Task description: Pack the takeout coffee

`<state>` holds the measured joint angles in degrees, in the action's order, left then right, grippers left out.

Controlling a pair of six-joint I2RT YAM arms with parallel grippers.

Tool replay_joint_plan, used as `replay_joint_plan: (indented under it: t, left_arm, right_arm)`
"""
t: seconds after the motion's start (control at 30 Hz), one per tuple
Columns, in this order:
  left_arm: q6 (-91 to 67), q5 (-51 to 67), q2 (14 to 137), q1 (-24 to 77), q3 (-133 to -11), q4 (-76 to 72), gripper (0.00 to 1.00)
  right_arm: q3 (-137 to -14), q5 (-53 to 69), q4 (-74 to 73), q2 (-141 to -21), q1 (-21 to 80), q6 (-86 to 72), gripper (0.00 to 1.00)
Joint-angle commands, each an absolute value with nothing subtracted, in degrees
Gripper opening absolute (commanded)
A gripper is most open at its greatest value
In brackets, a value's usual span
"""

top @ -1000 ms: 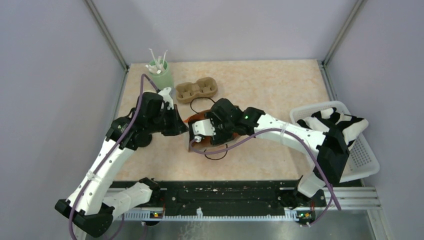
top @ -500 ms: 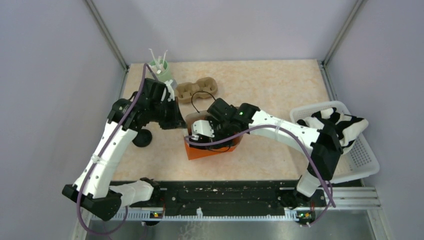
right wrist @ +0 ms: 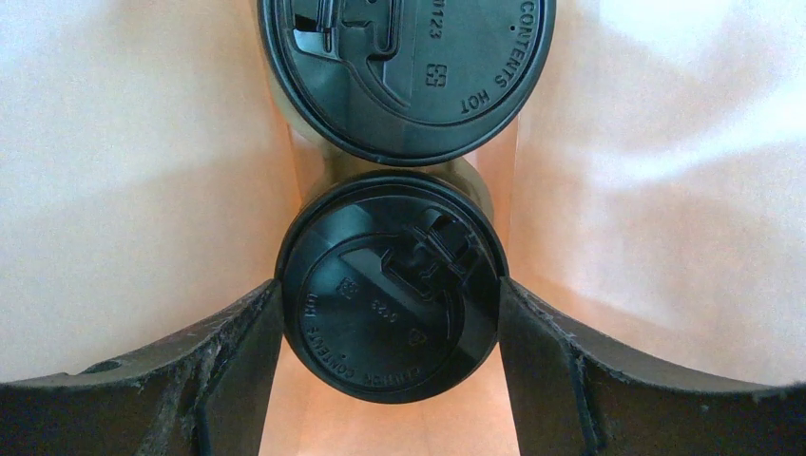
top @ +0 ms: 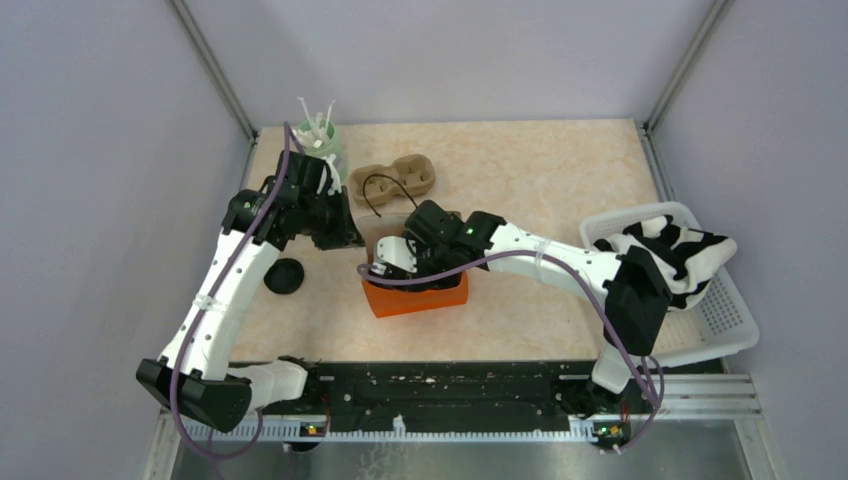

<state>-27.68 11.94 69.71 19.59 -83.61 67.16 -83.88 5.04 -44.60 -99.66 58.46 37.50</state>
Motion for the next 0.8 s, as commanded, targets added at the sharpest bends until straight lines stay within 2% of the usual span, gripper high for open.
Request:
replay_joint_plan:
  t: [0.0, 0.17, 0.3, 0.5, 0.77]
  left_arm:
    - [-25.9, 11.3, 68.4, 19.2, -81.9, 62.5, 0.0]
    - [-25.4, 10.3, 67.9, 19.2, -81.1, 62.6, 0.0]
    - [-25.2, 10.1, 67.8, 19.2, -80.6, 62.0, 0.0]
    - [-23.6, 11.6, 68.5, 19.2, -80.3, 61.2, 0.0]
    - [-22.7, 12.7, 67.9, 19.1, -79.8, 60.6, 0.0]
  right_arm:
    - [-78.2, 6.8, -52.0, -107.1, 59.7, 33.0, 0.39]
    - [-84.3, 5.0, -54.4, -105.9, 59.7, 31.8, 0.42]
    - [-90.6, 5.0, -56.4, -104.8, 59.8, 29.7, 0.47]
    - [-97.3, 4.7, -58.6, -104.2, 60.9, 27.3, 0.61]
    - [-98.5, 3.1, -59.0, -102.2, 62.5, 23.8, 0.78]
